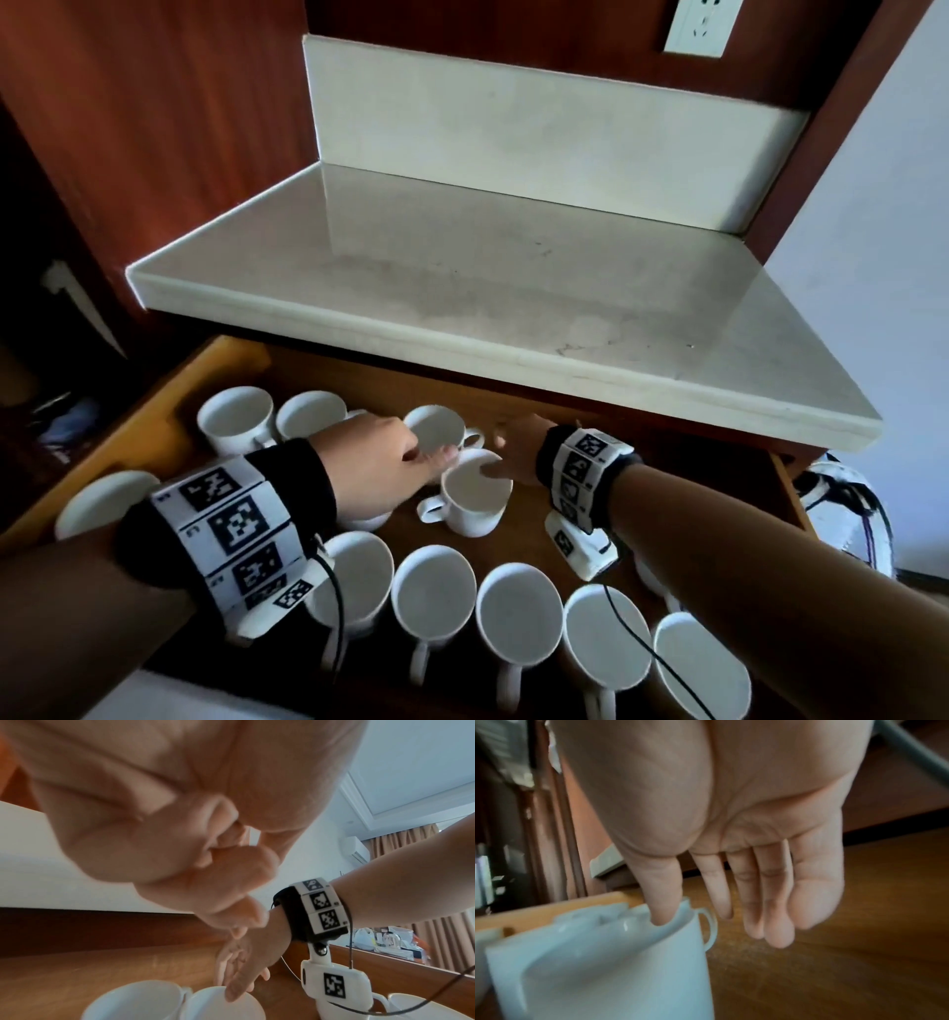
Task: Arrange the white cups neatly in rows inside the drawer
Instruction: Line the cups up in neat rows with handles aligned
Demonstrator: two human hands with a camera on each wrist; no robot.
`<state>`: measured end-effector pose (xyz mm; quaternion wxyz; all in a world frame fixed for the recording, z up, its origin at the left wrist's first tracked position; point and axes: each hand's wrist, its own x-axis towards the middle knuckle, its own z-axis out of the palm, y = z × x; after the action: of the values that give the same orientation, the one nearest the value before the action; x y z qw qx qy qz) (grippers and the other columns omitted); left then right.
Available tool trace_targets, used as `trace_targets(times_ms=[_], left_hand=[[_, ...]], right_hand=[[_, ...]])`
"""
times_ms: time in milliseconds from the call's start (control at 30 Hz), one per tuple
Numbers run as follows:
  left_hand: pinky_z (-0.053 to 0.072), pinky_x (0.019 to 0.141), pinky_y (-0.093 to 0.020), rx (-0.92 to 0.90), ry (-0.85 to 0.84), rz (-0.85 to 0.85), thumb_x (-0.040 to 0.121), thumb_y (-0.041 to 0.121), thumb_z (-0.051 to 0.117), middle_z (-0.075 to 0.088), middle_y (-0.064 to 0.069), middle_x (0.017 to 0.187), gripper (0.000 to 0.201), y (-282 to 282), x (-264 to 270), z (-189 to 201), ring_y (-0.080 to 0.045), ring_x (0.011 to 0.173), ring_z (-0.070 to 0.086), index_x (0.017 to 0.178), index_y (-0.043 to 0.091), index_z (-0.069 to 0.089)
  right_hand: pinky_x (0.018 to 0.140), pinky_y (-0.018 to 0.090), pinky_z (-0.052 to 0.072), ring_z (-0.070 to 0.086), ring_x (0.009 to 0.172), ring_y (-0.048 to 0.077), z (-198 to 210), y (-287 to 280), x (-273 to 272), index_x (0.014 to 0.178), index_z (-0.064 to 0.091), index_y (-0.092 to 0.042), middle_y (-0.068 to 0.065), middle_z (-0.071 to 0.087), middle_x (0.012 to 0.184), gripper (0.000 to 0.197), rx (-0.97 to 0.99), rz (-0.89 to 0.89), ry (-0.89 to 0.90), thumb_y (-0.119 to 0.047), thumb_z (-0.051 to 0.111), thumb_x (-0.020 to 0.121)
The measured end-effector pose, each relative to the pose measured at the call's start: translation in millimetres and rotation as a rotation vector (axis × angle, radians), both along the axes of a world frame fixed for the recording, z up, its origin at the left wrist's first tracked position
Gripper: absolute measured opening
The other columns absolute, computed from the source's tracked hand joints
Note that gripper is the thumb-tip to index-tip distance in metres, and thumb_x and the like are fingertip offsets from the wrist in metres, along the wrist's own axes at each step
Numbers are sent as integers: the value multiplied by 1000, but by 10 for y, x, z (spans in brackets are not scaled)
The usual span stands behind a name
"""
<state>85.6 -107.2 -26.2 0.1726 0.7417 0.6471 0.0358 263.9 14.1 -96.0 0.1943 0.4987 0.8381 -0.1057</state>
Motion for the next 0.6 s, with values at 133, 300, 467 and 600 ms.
trace_targets(times_ms=[133, 300, 467, 600], left_hand=[[34, 54, -28, -45, 1, 69, 95, 60, 33, 56, -9, 62, 64, -83, -206, 28, -18, 57, 49, 68, 6, 55], [34, 54, -28, -41, 3, 39, 94, 59, 37, 51, -8, 59, 60, -15, -272, -4, -19, 55, 46, 61, 10, 47], [27, 47, -28, -13, 73, -50, 88, 68, 40, 42, -2, 51, 64, 197, 54, -6, -15, 47, 39, 52, 15, 39], [33, 51, -28, -41, 78, -104, 92, 60, 40, 54, -1, 59, 57, 410, 488, -29, -14, 53, 49, 59, 15, 51]], right_hand=[[91, 34, 53, 67, 100, 21, -179, 66, -142, 112, 64, -16, 1, 70, 110, 39, -34, 31, -199, -44, 56, 86], [93, 37, 51, 62, 111, 27, 84, -44, -196, 114, 64, -7, 9, 65, 120, 31, 2, 122, -348, -23, 45, 95], [74, 30, 50, 65, 103, 26, 728, -328, -69, 115, 63, -10, 6, 67, 112, 27, 137, 59, -217, -20, 47, 95], [62, 28, 43, 63, 79, 23, 1097, -545, 115, 102, 67, -11, 6, 66, 91, 24, 264, 54, -147, -24, 48, 95]])
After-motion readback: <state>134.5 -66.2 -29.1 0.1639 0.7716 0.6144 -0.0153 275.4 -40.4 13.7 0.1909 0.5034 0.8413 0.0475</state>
